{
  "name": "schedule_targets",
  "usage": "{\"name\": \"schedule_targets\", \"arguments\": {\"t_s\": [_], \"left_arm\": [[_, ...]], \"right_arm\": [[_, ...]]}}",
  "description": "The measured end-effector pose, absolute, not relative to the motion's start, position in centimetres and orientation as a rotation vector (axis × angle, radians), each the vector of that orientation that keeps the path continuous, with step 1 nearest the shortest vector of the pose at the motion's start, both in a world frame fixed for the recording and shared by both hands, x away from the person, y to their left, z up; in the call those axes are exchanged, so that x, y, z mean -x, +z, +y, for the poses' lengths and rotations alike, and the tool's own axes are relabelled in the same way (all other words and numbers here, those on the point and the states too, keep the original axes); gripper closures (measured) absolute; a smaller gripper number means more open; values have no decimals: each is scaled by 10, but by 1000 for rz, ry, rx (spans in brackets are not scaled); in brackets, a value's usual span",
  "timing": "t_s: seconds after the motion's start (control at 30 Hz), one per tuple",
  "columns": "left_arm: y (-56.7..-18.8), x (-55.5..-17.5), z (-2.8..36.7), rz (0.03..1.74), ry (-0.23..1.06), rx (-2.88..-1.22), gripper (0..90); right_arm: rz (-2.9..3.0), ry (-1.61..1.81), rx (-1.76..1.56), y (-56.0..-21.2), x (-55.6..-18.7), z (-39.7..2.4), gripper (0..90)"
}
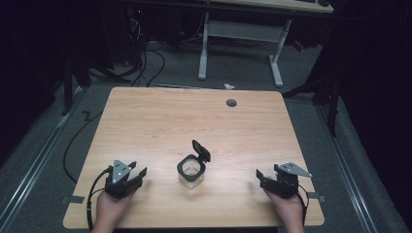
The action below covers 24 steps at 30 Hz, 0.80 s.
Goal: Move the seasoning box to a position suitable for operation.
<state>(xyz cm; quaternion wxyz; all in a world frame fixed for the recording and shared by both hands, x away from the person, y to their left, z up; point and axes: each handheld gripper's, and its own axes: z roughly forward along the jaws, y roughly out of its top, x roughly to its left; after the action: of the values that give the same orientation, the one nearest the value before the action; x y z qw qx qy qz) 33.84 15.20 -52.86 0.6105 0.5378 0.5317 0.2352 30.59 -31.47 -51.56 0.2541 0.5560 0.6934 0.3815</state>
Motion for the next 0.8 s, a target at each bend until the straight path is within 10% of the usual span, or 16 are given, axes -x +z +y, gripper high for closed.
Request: {"name": "schedule_targets", "arguments": {"t_s": [0.8], "left_arm": [[-529, -336, 138, 1252, 466, -1289, 750]], "right_arm": [[1934, 1102, -1417, -519, -306, -295, 592]]}}
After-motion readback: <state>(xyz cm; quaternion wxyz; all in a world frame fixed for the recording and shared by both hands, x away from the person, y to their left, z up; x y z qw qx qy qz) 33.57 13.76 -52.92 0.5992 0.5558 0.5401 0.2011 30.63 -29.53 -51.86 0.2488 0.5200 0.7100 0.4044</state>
